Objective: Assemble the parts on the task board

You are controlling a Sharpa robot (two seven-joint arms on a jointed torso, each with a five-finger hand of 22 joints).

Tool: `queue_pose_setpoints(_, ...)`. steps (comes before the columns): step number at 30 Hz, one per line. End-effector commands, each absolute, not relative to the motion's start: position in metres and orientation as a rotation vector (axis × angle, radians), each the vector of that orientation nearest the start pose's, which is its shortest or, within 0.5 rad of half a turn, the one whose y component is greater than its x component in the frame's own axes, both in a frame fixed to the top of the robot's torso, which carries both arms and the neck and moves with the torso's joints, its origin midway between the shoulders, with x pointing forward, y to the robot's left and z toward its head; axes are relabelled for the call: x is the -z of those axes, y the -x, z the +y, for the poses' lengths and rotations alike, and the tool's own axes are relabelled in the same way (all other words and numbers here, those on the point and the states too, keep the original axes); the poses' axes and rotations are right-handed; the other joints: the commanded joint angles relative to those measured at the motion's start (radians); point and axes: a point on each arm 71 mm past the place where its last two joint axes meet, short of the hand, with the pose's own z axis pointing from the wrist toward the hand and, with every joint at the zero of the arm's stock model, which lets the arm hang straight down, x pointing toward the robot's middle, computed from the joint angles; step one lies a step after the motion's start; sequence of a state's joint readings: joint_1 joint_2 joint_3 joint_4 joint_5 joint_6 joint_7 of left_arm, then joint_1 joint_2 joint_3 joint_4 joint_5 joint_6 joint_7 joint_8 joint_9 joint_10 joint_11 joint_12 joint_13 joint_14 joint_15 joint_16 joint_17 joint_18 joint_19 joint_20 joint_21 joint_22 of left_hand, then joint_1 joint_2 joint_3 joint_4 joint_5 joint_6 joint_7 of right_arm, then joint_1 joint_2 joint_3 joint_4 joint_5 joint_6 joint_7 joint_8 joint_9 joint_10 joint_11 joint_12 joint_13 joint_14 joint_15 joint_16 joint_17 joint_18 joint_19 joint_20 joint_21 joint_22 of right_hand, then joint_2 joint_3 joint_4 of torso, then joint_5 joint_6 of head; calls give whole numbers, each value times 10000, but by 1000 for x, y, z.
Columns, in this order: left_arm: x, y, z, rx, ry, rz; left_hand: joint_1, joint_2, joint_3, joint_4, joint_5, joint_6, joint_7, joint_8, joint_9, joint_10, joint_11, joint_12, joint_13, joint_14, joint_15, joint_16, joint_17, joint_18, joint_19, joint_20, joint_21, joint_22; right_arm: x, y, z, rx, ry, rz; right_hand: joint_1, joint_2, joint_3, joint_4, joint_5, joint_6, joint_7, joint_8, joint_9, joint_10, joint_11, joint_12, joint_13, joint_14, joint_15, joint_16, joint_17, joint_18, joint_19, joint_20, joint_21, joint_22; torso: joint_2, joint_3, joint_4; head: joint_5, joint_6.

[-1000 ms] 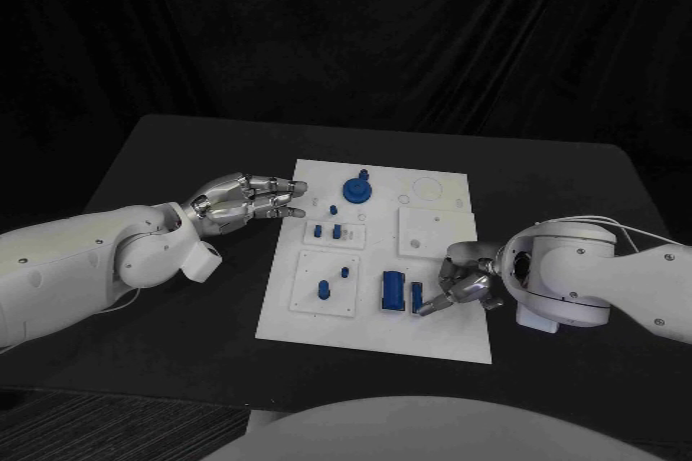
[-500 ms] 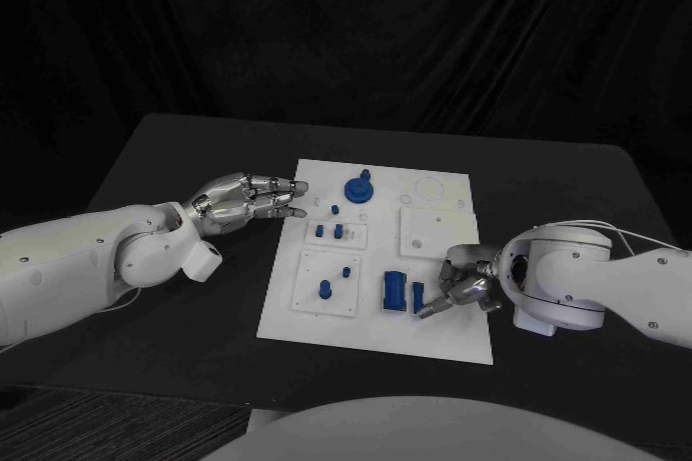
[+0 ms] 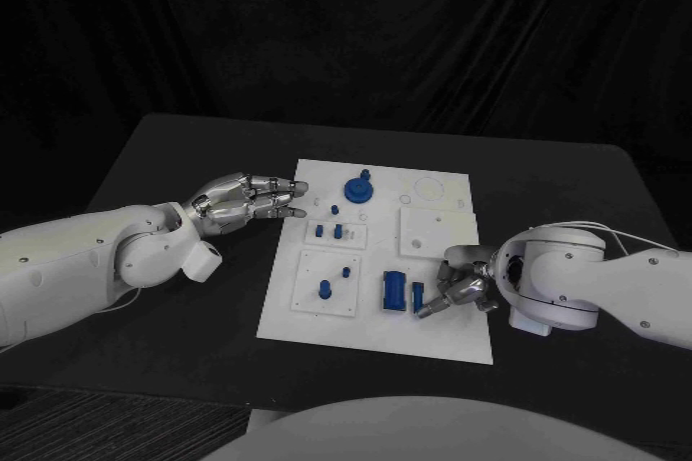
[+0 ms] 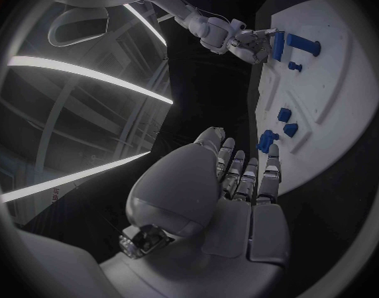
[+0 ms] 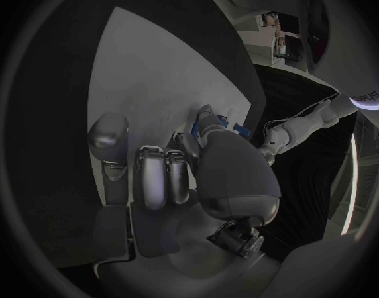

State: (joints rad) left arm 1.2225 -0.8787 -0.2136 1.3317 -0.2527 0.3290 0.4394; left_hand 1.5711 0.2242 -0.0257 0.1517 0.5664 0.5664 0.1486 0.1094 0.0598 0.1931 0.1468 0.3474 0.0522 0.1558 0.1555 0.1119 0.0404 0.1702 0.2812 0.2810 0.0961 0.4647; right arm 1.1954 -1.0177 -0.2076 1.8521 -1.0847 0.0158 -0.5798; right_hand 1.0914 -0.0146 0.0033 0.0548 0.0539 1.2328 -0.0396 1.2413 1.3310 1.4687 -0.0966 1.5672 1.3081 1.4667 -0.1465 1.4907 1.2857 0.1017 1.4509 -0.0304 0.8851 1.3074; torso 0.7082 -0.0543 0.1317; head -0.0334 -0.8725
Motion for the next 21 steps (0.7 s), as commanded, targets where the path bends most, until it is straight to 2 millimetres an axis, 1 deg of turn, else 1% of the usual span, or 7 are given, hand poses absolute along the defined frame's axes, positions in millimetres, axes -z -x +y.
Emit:
queue_pose_setpoints(1, 234, -475, 252, 17950, 7550, 18942, -51, -36, 76, -7, 49, 4, 29, 13, 0, 20, 57, 14, 3, 17, 69, 67, -5, 109, 18, 6, 53, -5, 258, -377, -215, -4009, -1724, 24432, 881, 772, 1, -61, -25, 91, -14, 27, 1278, 1021, -58, 36, 2627, 577, -53, -49, -16, 132, 22, -58, -19, 1081, 1, 2, -5, 7, -1)
queue_pose_setpoints(5, 234, -475, 253, 17948, 7553, 18928, -51, -36, 76, -7, 49, 4, 29, 13, 0, 20, 57, 14, 3, 17, 69, 67, -5, 109, 18, 6, 53, -5, 259, -376, -215, -4116, -1733, 24488, 878, 604, -108, -158, -27, 59, -2, 8, 1269, 1021, -50, 36, 2627, 579, -49, -46, -5, 132, 19, -57, -34, 1078, -3, 3, -5, 15, -1)
queue_pose_setpoints(6, 234, -475, 253, 17944, 7555, 18924, -63, -43, 114, -23, 52, 3, 32, 14, 0, 26, 61, 13, 3, 24, 72, 75, -3, 109, 21, 6, 56, -10, 259, -376, -215, -4148, -1745, 24484, 870, 590, -120, -161, -27, 59, -1, 9, 1269, 1021, -50, 36, 2627, 581, -49, -42, 9, 131, 20, -57, -27, 1080, -3, 8, -6, 20, -1)
queue_pose_setpoints(12, 233, -474, 254, 17918, 7568, 18870, -63, -43, 114, -23, 52, 3, 32, 14, 0, 26, 61, 13, 3, 24, 72, 75, -3, 109, 21, 6, 56, -10, 258, -375, -218, -4384, -1759, 24446, 797, 442, -245, -192, -31, 44, 4, -3, 1262, 1021, -46, 36, 2627, 580, -46, -45, -1, 132, 17, -54, -37, 1078, 0, 3, -3, 19, -1)
queue_pose_setpoints(16, 232, -475, 255, 17936, 7545, 18643, -90, -70, 196, -59, 61, 102, 38, 44, 13, 110, 85, 100, 20, 64, 81, 106, 5, 110, 57, 10, 74, 14, 257, -373, -219, -5081, -1607, 24502, 795, 384, -284, -214, -35, 2, 4, -43, 1248, 1021, -49, 36, 2627, 584, -46, -36, 29, 133, 15, -54, -44, 1076, 0, 1, -4, 18, -1)
queue_pose_setpoints(17, 232, -475, 255, 17937, 7535, 18561, -99, -83, 222, -72, 65, 129, 42, 53, 16, 140, 97, 125, 24, 78, 82, 117, 8, 110, 67, 11, 80, 17, 256, -372, -219, -5476, -1519, 24526, 776, 355, -311, -212, -36, -54, 5, -101, 1227, 1021, -50, 36, 2627, 586, -46, -32, 41, 129, 18, -54, -22, 1081, -2, 1, -5, 3, -1)
queue_pose_setpoints(21, 231, -474, 256, 17912, 7533, 18365, -122, -170, 311, -140, 90, 235, 57, 86, 26, 216, 127, 177, 31, 86, 82, 127, 8, 109, 69, 7, 87, -7, 249, -369, -217, -6756, -1264, 24714, 709, 287, -389, -178, -35, -163, 6, -216, 1184, 1021, -42, 36, 2627, 594, -43, -15, 101, 136, 4, -51, -70, 1071, -4, 1, -10, -139, -1)
